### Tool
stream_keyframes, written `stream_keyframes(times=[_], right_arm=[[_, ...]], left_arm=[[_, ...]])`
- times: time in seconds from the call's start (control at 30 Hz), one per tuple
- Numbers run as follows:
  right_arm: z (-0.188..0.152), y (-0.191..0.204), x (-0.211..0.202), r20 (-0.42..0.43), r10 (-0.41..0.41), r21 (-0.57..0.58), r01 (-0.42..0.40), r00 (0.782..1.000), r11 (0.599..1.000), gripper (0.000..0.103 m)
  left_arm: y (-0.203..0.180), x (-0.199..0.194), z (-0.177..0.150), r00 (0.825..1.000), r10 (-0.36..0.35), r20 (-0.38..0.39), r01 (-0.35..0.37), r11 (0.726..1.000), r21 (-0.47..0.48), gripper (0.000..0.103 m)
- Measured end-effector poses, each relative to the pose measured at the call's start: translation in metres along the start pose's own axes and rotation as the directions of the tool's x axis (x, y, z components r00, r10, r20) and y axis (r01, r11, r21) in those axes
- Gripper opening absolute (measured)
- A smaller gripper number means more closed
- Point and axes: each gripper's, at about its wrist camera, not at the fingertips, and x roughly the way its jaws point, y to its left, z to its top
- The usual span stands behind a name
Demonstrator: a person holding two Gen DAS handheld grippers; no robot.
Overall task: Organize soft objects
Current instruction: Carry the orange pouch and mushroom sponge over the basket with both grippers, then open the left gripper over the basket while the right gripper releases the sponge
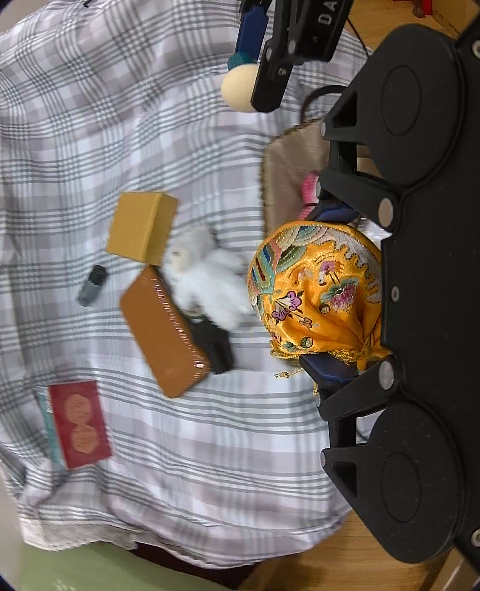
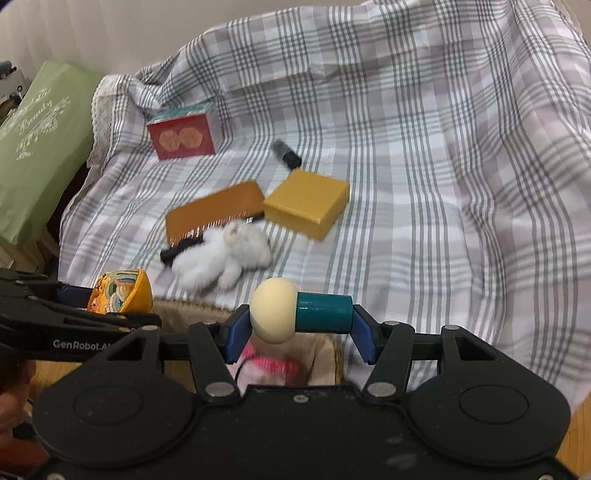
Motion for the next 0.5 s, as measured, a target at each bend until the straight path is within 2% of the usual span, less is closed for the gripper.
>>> stream_keyframes(times=[0.23, 0.5], right_arm=[[-0.018, 0.003, -0.008, -0.077, 0.024, -0.031, -0.026, 0.997, 0.999, 0.056], [-0.036, 0.016, -0.007, -0.128, 0.053, -0.075, -0.063, 0.990, 0.995, 0.056]], left_arm=[[0.004, 0.002, -0.021, 0.999, -0.006, -0.040, 0.004, 0.999, -0.044, 0.064], [0.005, 0.004, -0.027, 0.998, -0.002, -0.056, -0.002, 0.997, -0.073, 0.065]])
